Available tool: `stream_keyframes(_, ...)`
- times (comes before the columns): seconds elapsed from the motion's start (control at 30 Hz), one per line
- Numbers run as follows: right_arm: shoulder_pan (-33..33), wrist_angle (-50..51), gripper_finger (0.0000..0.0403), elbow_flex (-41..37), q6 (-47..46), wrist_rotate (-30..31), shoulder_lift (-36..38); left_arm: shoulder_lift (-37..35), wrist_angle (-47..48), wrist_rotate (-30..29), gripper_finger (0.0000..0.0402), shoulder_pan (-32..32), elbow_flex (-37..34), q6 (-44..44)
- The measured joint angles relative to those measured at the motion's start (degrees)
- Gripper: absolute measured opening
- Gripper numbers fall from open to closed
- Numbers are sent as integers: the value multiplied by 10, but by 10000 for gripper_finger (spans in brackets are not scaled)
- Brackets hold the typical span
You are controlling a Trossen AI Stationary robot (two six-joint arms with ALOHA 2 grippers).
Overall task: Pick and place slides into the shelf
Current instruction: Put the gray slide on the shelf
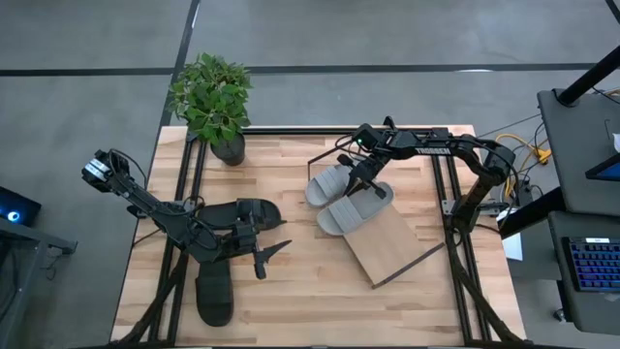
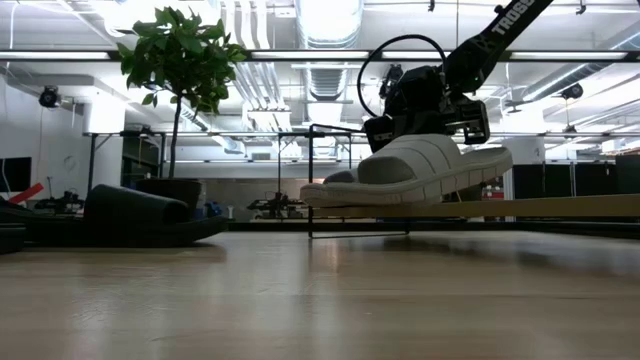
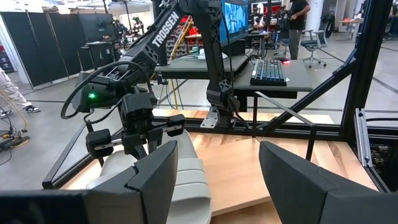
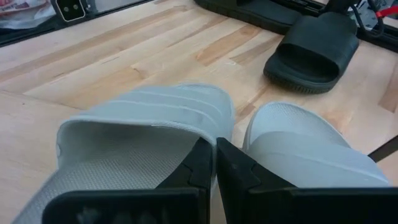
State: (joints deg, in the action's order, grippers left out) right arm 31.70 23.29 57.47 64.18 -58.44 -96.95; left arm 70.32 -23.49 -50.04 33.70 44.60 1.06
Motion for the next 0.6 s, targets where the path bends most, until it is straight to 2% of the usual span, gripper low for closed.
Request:
stream_keyframes(0.27,0,-1,9,0,-25,1,0,0,0,0,211,0,0,0)
stream_keyframes(0.37,0,-2,13,0,-47,25,0,0,0,0,211,0,0,0)
stream_keyframes(0.5,0,-13,39,0,-91,70,0,0,0,0,211,0,0,0)
stream_keyframes(0.6,0,-16,67,1,-100,75,0,0,0,0,211,0,0,0)
